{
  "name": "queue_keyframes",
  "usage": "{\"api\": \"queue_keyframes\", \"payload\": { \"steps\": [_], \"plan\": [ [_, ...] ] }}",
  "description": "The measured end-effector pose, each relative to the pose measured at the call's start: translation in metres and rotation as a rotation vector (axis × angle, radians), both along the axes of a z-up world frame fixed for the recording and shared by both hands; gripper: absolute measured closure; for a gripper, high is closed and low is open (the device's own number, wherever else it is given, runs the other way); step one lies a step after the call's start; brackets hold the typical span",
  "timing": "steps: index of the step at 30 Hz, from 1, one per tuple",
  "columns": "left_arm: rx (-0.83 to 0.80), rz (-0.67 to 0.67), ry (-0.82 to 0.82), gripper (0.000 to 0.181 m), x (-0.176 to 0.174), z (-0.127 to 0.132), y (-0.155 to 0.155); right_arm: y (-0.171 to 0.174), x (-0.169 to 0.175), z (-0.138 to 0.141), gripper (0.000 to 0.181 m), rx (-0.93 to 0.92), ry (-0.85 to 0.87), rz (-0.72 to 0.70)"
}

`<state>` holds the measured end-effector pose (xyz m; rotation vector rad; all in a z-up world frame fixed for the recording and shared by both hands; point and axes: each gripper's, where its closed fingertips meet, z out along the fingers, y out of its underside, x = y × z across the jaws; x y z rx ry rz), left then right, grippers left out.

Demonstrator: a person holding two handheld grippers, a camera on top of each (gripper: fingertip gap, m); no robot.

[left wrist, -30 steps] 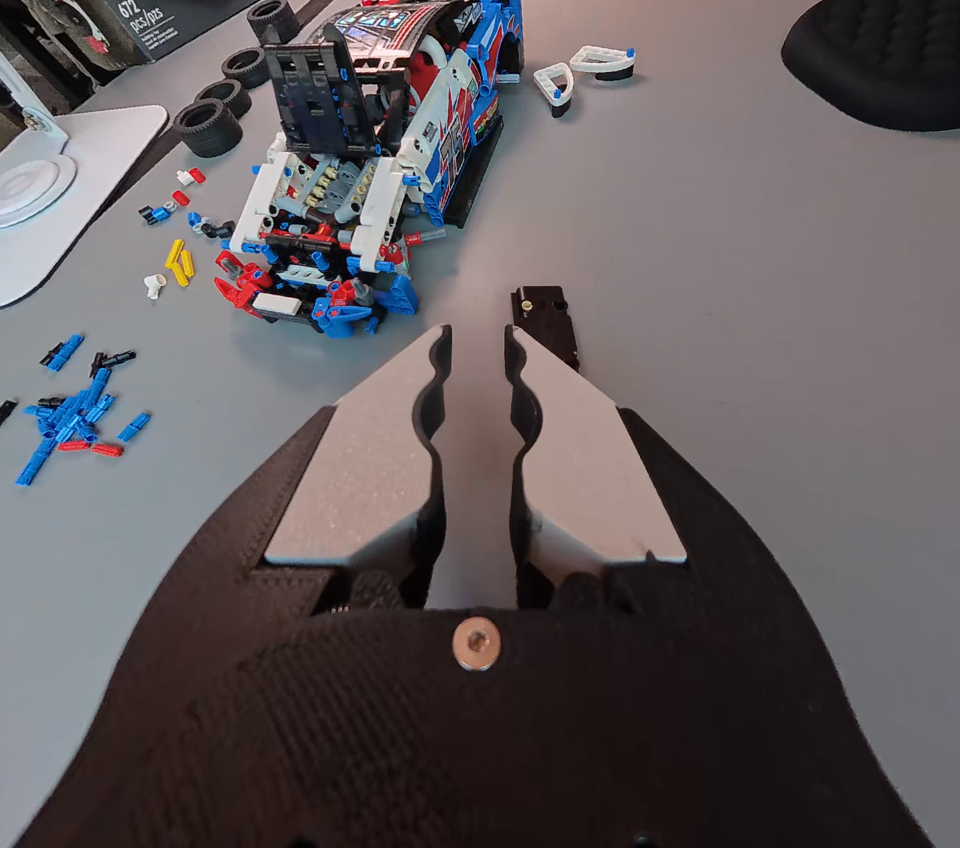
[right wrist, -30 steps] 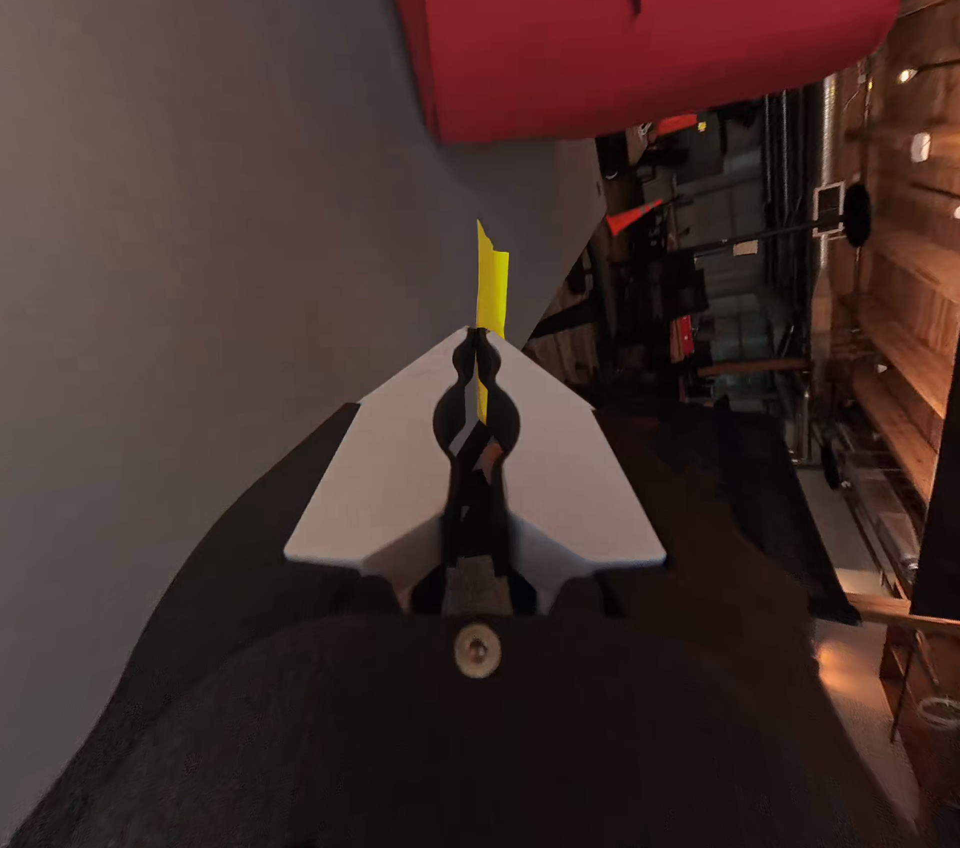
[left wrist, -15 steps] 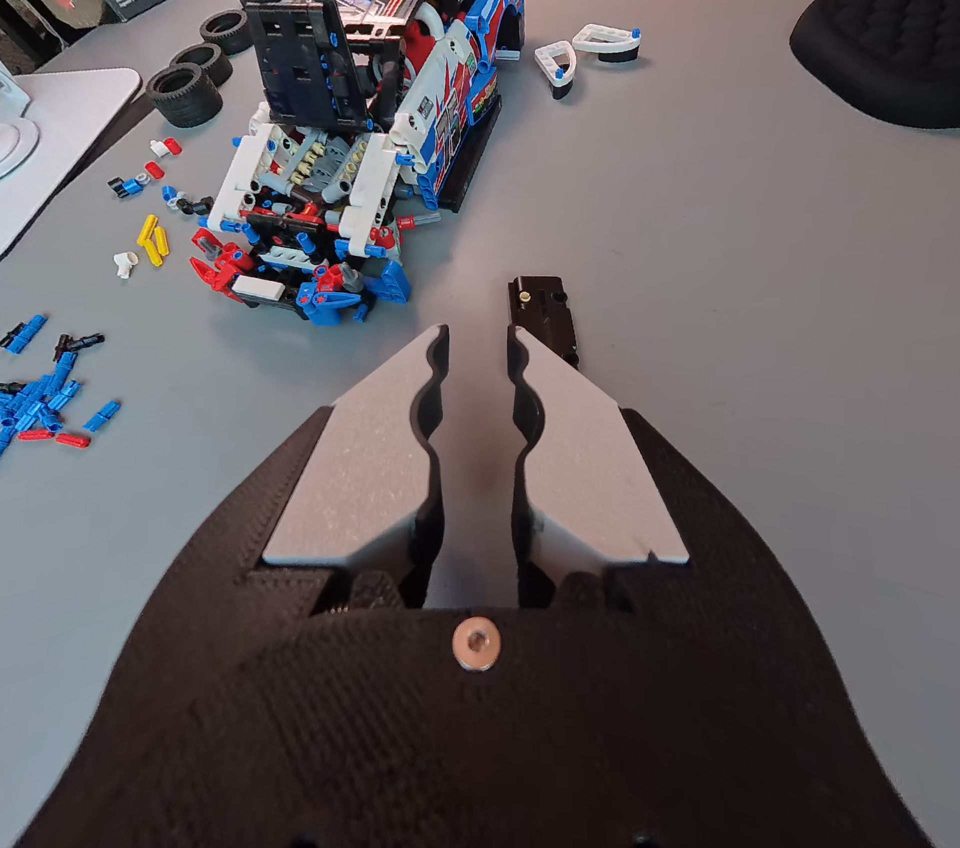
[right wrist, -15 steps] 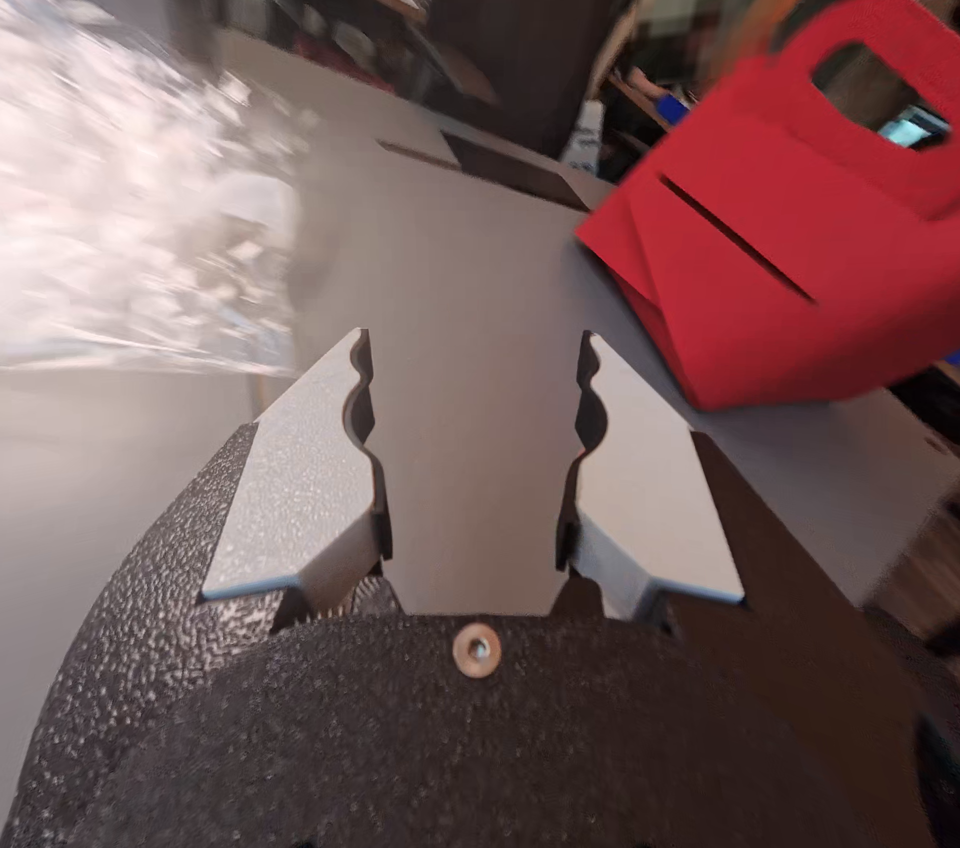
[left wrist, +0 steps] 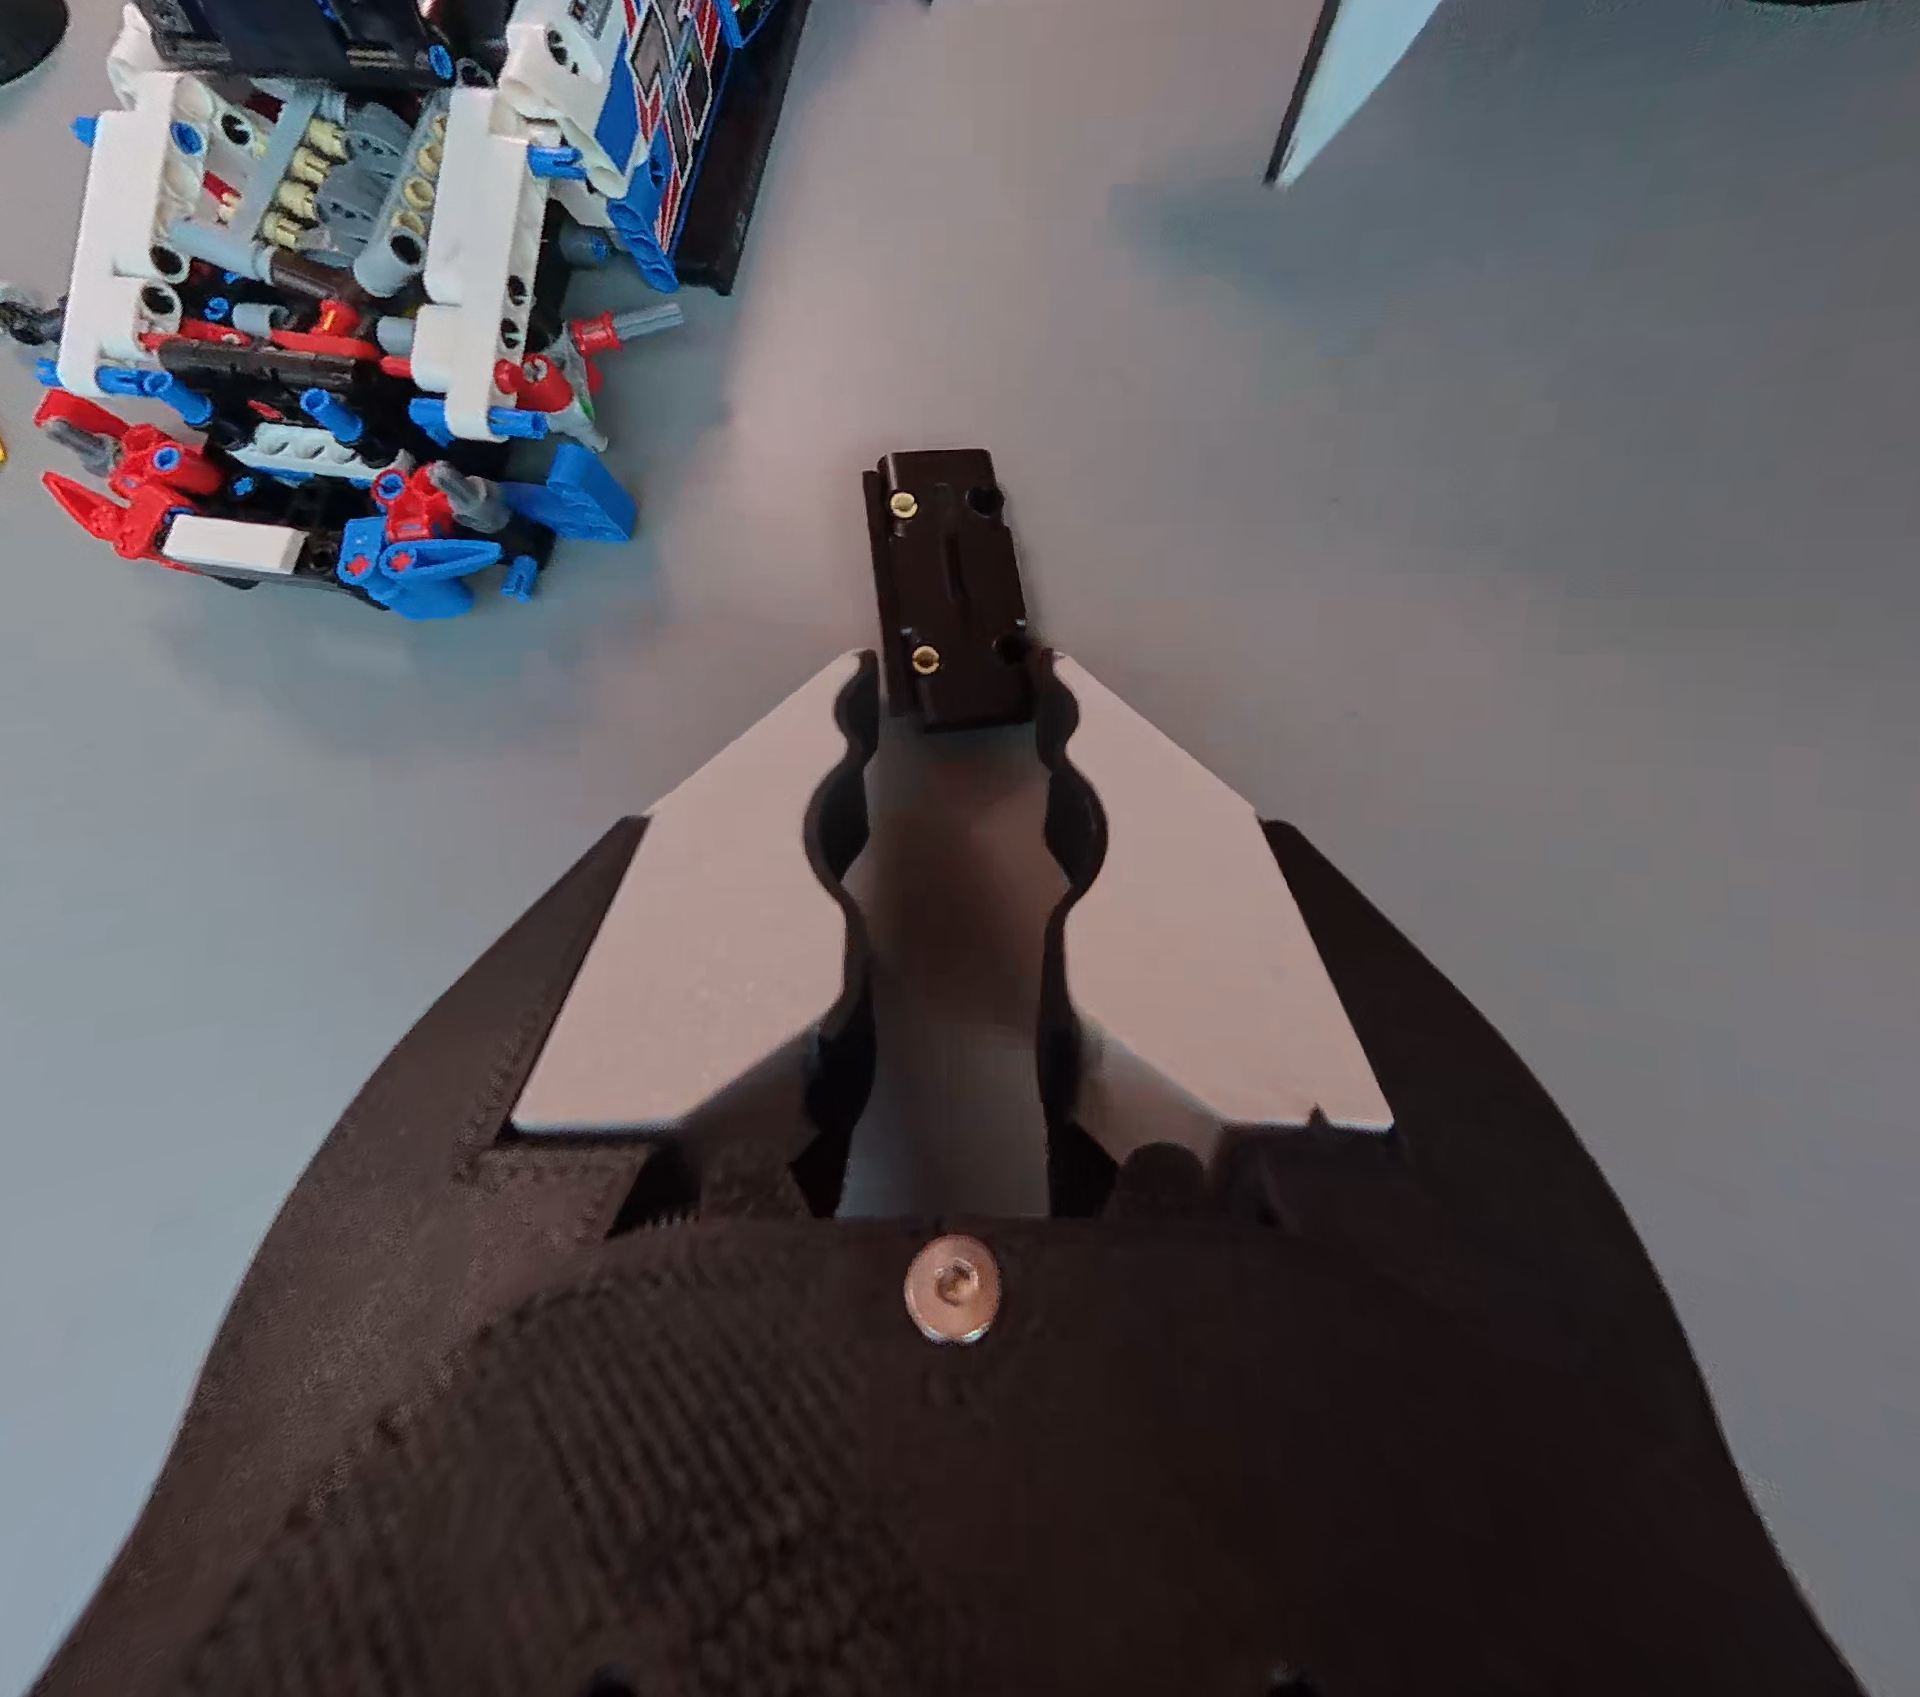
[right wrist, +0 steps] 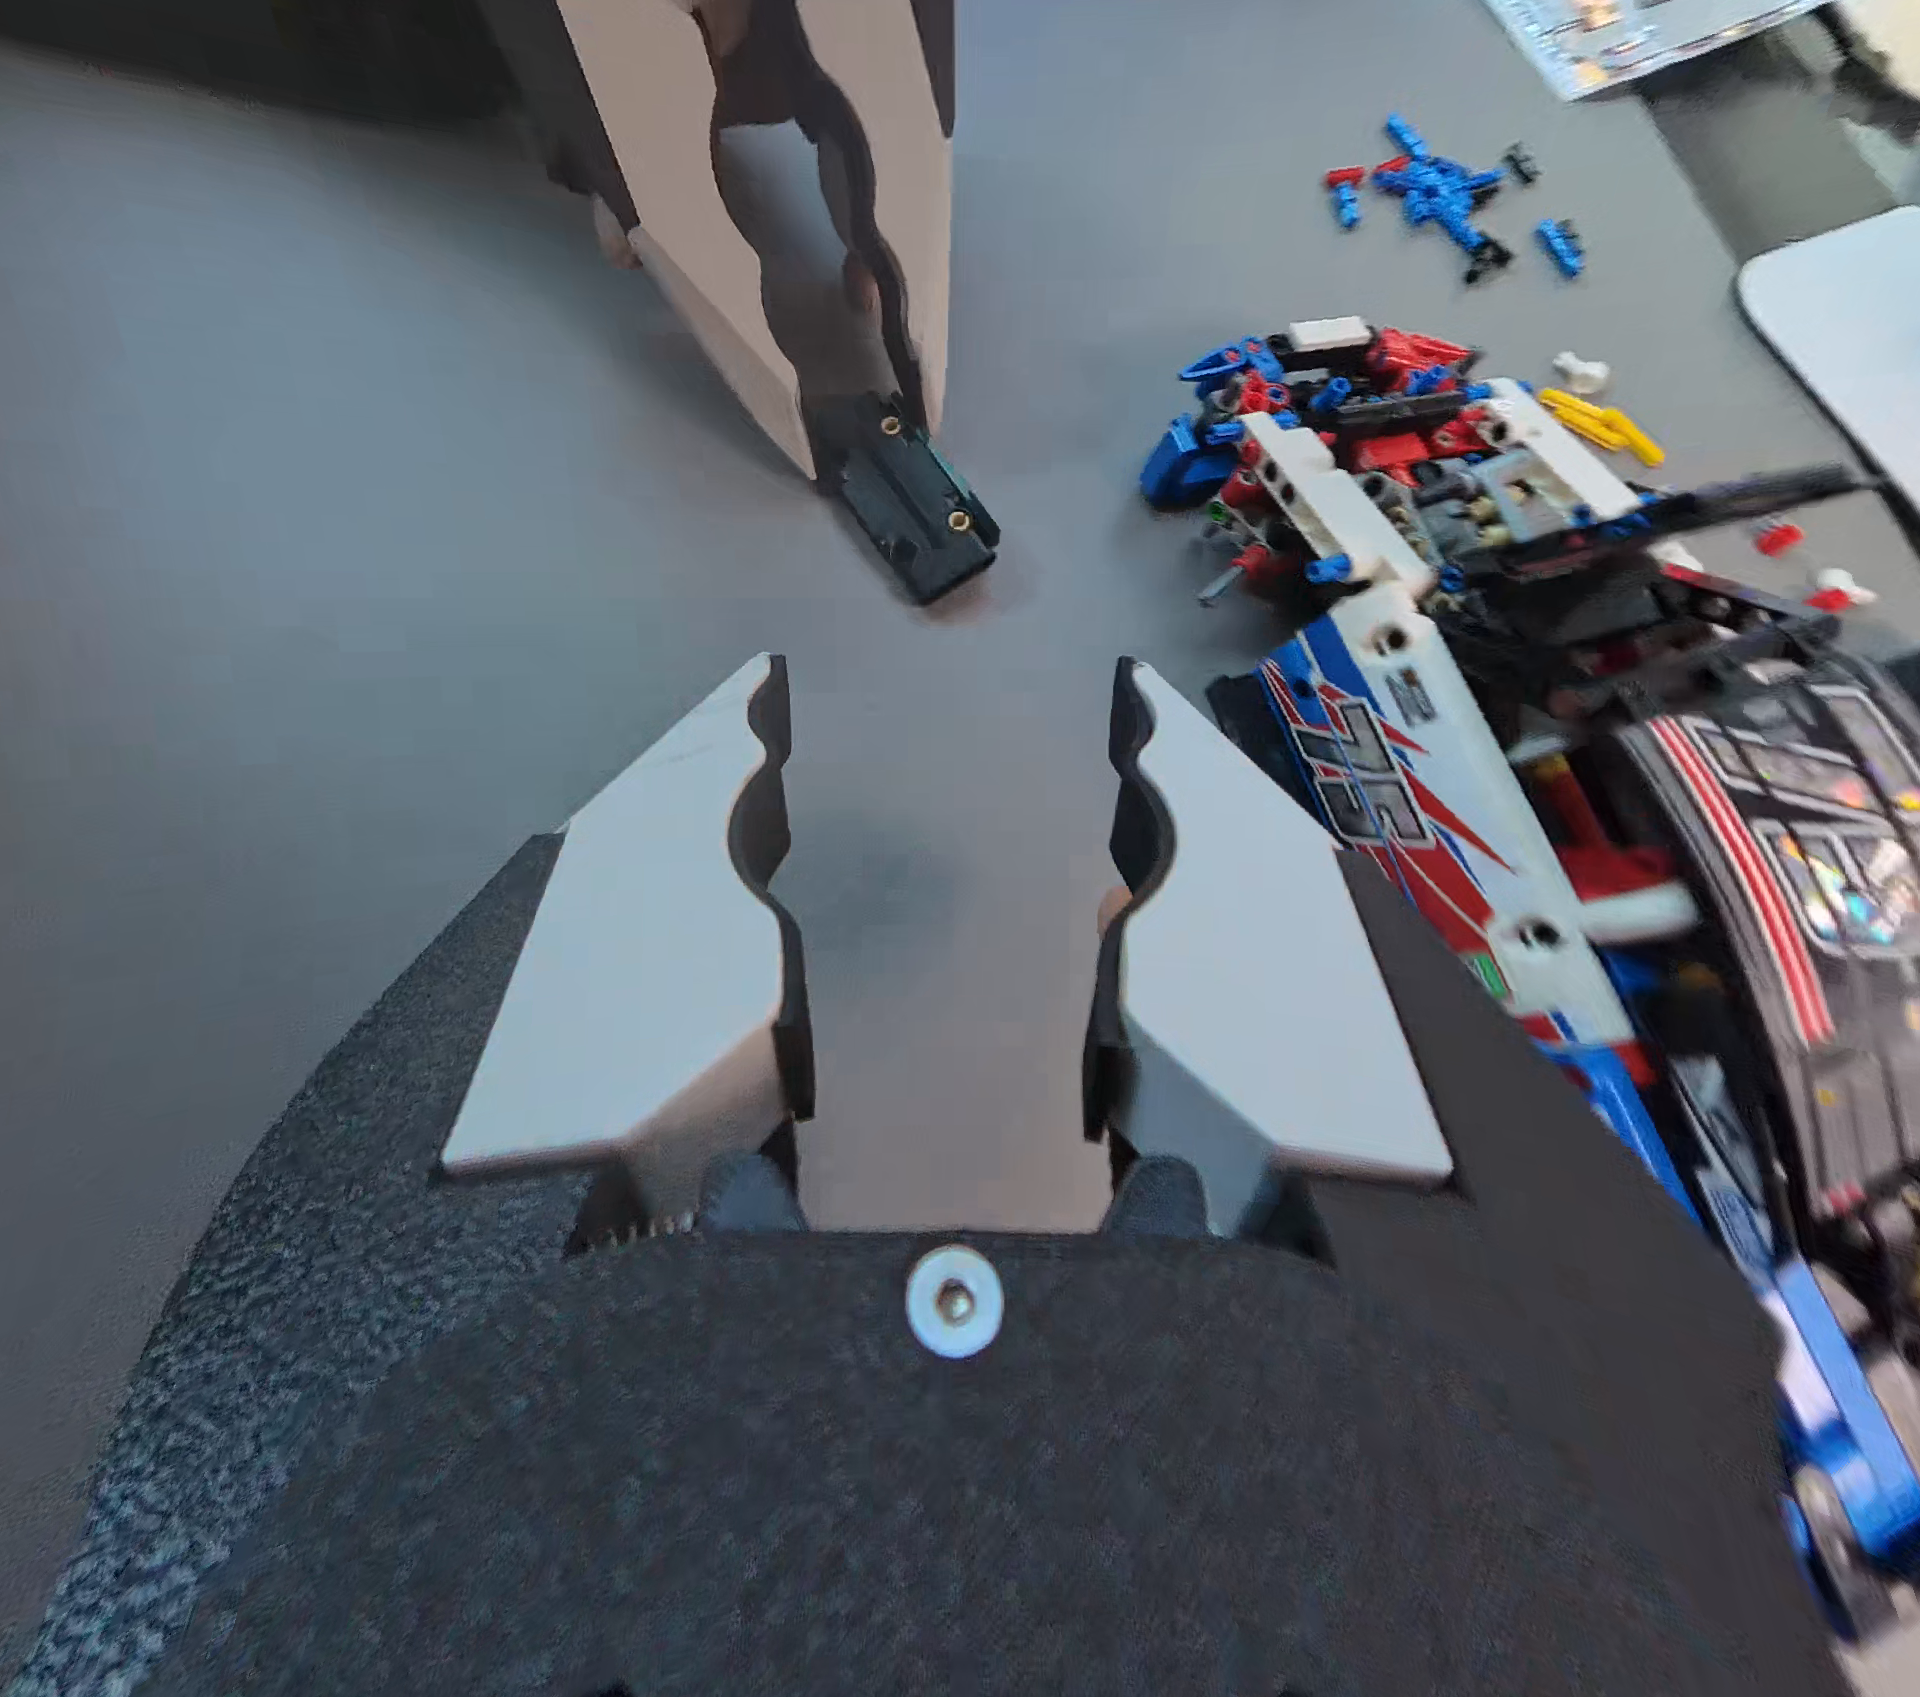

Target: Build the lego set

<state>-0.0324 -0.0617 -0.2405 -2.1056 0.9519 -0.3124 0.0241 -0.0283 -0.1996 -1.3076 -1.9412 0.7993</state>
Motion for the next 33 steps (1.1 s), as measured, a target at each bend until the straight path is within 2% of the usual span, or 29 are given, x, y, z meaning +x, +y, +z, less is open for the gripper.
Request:
{"api": "queue_keyframes", "payload": {
  "steps": [3, 6, 10, 11, 12, 14, 18, 21, 25, 30, 33],
  "plan": [
    [0.072, -0.043, 0.071, 0.156, 0.001, 0.002, 0.0, -0.01, -0.026, -0.013, 0.122, -0.034, -0.038, 0.067],
    [0.25, -0.119, 0.218, 0.156, 0.003, 0.005, 0.0, -0.018, -0.038, -0.019, 0.124, -0.072, -0.051, 0.107],
    [0.474, -0.24, 0.424, 0.154, 0.013, 0.011, -0.002, -0.025, -0.041, -0.027, 0.147, -0.108, -0.071, 0.125],
    [0.515, -0.259, 0.463, 0.153, 0.016, 0.012, -0.002, -0.026, -0.04, -0.027, 0.162, -0.099, -0.063, 0.127],
    [0.537, -0.264, 0.481, 0.151, 0.018, 0.013, -0.002, -0.027, -0.039, -0.026, 0.167, -0.089, -0.059, 0.133],
    [0.526, -0.234, 0.392, 0.148, 0.021, 0.018, -0.002, -0.026, -0.038, -0.021, 0.177, -0.042, -0.02, 0.13],
    [0.311, -0.095, -0.081, 0.138, 0.021, 0.043, 0.0, -0.028, -0.035, -0.002, 0.177, 0.018, 0.116, 0.154],
    [0.215, -0.081, -0.311, 0.147, 0.019, 0.057, -0.003, -0.032, -0.037, 0.012, 0.177, 0.088, 0.213, 0.164],
    [0.264, -0.079, -0.285, 0.169, 0.016, 0.06, -0.003, -0.038, -0.038, 0.021, 0.177, 0.189, 0.277, 0.184],
    [0.328, -0.096, -0.319, 0.17, 0.016, 0.075, -0.006, -0.042, -0.037, 0.036, 0.177, 0.206, 0.361, 0.183],
    [0.32, -0.112, -0.413, 0.163, 0.017, 0.085, -0.01, -0.052, -0.033, 0.055, 0.176, 0.05, 0.428, 0.207]
  ]
}}
